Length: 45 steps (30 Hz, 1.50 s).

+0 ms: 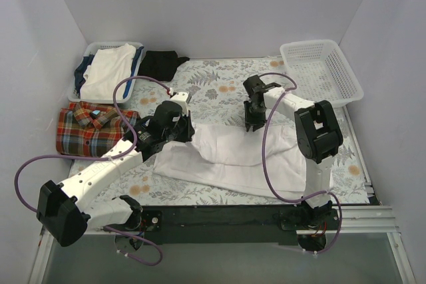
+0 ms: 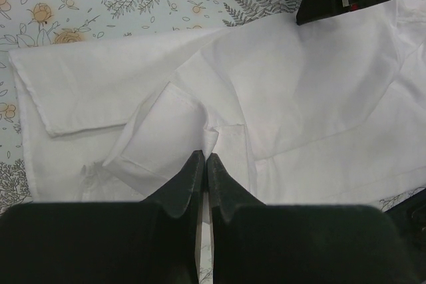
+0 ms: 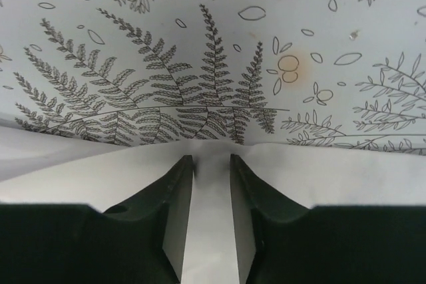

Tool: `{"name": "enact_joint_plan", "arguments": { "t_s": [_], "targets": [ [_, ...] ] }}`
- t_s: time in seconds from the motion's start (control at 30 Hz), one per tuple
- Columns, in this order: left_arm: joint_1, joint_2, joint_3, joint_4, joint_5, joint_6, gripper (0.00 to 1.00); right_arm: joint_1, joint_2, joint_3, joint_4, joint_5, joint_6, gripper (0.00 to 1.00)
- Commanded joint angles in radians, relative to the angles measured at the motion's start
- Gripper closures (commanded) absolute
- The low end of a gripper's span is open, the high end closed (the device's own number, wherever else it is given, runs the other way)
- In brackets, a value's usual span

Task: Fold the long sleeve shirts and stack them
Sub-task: Fold the shirt

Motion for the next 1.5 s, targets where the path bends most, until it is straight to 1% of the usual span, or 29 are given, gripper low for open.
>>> {"name": "enact_joint_plan", "arguments": {
  "t_s": [0.0,0.03,0.07,0.1,0.13,0.4,0.53,0.6,0.67,0.7,0.8,0.9,1.0,1.03,1.13,1.27,1.3,1.37,1.4,1.47],
  "targets": [
    [0.008,-0.008,0.032,0.016,-0.015,0.019,1.0,0.014,0.019,0.024,-0.084,0.085,0.004,0.77],
    [0.008,-0.008,0.033,0.016,-0.016,0.021,1.0,0.014,0.016,0.022,-0.093,0.09,0.009,0.81],
    [0.01,-0.006,0.035,0.014,-0.018,0.025,1.0,0.013,0.014,0.021,-0.092,0.102,0.012,0.87],
    [0.011,-0.006,0.037,0.013,-0.018,0.027,1.0,0.014,0.007,0.019,-0.095,0.11,0.015,0.96],
    [0.011,-0.008,0.043,0.011,-0.022,0.03,1.0,0.014,0.001,0.019,-0.097,0.118,0.02,0.98],
    [0.016,-0.029,0.101,-0.003,-0.099,0.064,1.0,0.016,-0.105,0.033,-0.106,0.207,0.043,0.99],
    [0.019,-0.039,0.124,0.0,-0.123,0.076,1.0,0.016,-0.133,0.055,-0.106,0.211,0.044,0.9],
    [0.019,-0.04,0.133,0.003,-0.123,0.079,1.0,0.016,-0.138,0.059,-0.106,0.208,0.044,0.89],
    [0.019,-0.042,0.139,0.007,-0.123,0.082,1.0,0.016,-0.148,0.059,-0.106,0.211,0.047,0.94],
    [0.019,-0.039,0.147,0.007,-0.125,0.085,1.0,0.014,-0.154,0.056,-0.107,0.217,0.049,0.99],
    [0.019,-0.04,0.156,0.014,-0.133,0.097,1.0,0.014,-0.191,0.036,-0.124,0.243,0.058,0.99],
    [0.02,-0.034,0.171,0.028,-0.134,0.114,1.0,0.013,-0.265,-0.013,-0.144,0.28,0.066,0.99],
    [0.022,-0.013,0.191,0.042,-0.123,0.127,1.0,0.011,-0.374,-0.088,-0.167,0.309,0.081,0.99],
    [0.023,-0.008,0.196,0.045,-0.12,0.127,1.0,0.008,-0.432,-0.109,-0.173,0.317,0.086,0.99],
    [0.025,0.012,0.202,0.065,-0.078,0.13,1.0,0.0,-0.539,-0.2,-0.199,0.323,0.116,0.99],
    [0.025,0.049,0.207,0.085,0.002,0.137,1.0,-0.006,-0.638,-0.286,-0.247,0.326,0.159,0.99],
    [0.025,0.058,0.207,0.088,0.048,0.139,1.0,-0.006,-0.654,-0.313,-0.268,0.328,0.17,0.99],
    [0.025,0.075,0.21,0.092,0.096,0.153,1.0,-0.007,-0.699,-0.335,-0.288,0.331,0.193,0.99],
    [0.025,0.093,0.213,0.092,0.148,0.153,1.0,-0.009,-0.713,-0.353,-0.308,0.328,0.201,0.99],
    [0.025,0.113,0.213,0.096,0.185,0.163,1.0,-0.009,-0.75,-0.378,-0.32,0.302,0.217,0.99]
  ]
}}
